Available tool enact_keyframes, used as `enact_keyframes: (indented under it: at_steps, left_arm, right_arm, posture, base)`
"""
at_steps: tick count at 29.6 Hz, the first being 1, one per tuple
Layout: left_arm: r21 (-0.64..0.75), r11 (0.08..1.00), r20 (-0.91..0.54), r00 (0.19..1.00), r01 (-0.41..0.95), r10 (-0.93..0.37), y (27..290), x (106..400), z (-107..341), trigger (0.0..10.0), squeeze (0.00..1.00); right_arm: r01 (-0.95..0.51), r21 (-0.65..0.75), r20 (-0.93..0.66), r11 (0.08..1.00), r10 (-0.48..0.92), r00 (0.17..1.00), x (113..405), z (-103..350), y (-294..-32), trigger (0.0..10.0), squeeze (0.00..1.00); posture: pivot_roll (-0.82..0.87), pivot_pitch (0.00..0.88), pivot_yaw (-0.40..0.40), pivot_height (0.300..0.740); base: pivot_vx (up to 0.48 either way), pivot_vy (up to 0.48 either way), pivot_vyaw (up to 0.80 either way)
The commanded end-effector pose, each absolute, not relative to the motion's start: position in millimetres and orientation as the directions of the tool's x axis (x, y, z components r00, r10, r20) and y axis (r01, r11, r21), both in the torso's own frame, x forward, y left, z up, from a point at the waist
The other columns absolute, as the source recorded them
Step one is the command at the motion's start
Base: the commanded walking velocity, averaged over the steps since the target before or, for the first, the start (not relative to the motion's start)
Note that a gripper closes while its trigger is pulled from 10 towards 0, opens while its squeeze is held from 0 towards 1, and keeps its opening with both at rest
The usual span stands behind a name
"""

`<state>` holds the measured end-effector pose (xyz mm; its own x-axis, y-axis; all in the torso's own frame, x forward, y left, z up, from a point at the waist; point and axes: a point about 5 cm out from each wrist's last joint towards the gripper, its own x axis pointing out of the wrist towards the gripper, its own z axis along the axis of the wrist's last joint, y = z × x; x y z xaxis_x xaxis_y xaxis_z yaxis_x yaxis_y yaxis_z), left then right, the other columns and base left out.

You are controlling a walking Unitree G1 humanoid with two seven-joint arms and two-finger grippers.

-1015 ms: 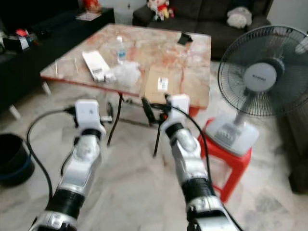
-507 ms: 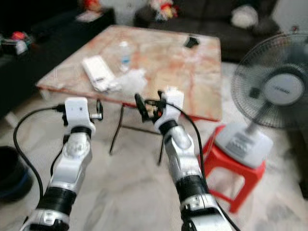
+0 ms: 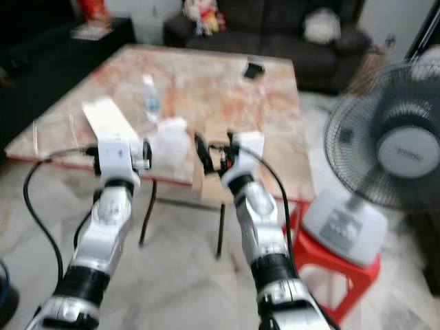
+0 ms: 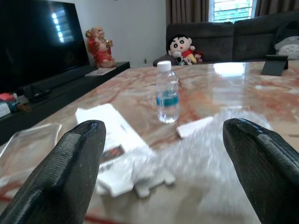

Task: Picking trash to rubbish bin

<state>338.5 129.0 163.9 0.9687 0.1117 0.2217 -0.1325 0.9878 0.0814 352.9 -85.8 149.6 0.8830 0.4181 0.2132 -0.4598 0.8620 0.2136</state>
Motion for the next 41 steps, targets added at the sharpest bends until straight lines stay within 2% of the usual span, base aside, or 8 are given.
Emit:
enact_keyframes:
  at_steps: [1, 17, 33, 37, 40, 41]
  left_arm:
    - [0.098, 0.990, 0.244, 0.967, -0.103, 0.077, 117, 338, 171, 10.0, 0.00]
    - [0.111, 0.989, 0.294, 0.954, -0.102, 0.065, 115, 336, 184, 10.0, 0.00]
    - [0.083, 0.997, 0.290, 0.957, -0.001, -0.024, 105, 325, 205, 10.0, 0.00]
    - [0.108, 0.994, 0.255, 0.966, 0.016, -0.044, 104, 327, 206, 10.0, 0.00]
    - [0.141, 0.988, 0.125, 0.989, 0.058, -0.076, 99, 340, 198, 10.0, 0.00]
    - [0.141, 0.988, 0.125, 0.989, 0.058, -0.076, 99, 340, 198, 10.0, 0.00]
  right_arm:
    - [-0.433, 0.207, 0.229, 0.877, 0.387, 0.893, 354, 153, -97, 10.0, 0.00]
    - [-0.444, 0.207, 0.225, 0.872, 0.399, 0.889, 353, 151, -94, 10.0, 0.00]
    - [-0.450, 0.203, 0.222, 0.870, 0.407, 0.886, 352, 151, -95, 10.0, 0.00]
    - [-0.453, 0.203, 0.221, 0.868, 0.410, 0.885, 352, 151, -95, 10.0, 0.00]
    - [-0.461, 0.206, 0.220, 0.863, 0.418, 0.881, 351, 151, -93, 10.0, 0.00]
    - [-0.461, 0.206, 0.220, 0.863, 0.418, 0.881, 351, 151, -93, 10.0, 0.00]
  posture:
    - [-0.07, 0.019, -0.030, 0.740]
    - [-0.07, 0.006, -0.033, 0.740]
    - [-0.06, 0.028, -0.050, 0.740]
    - [-0.06, 0.030, -0.053, 0.740]
    - [-0.06, 0.035, -0.060, 0.740]
    - [-0.06, 0.035, -0.060, 0.740]
  base:
    - [0.472, 0.000, 0.00]
    - [0.470, 0.000, 0.00]
    - [0.000, 0.000, 0.00]
    - [0.000, 0.000, 0.00]
    - [0.000, 0.000, 0.00]
    - [0.000, 0.000, 0.00]
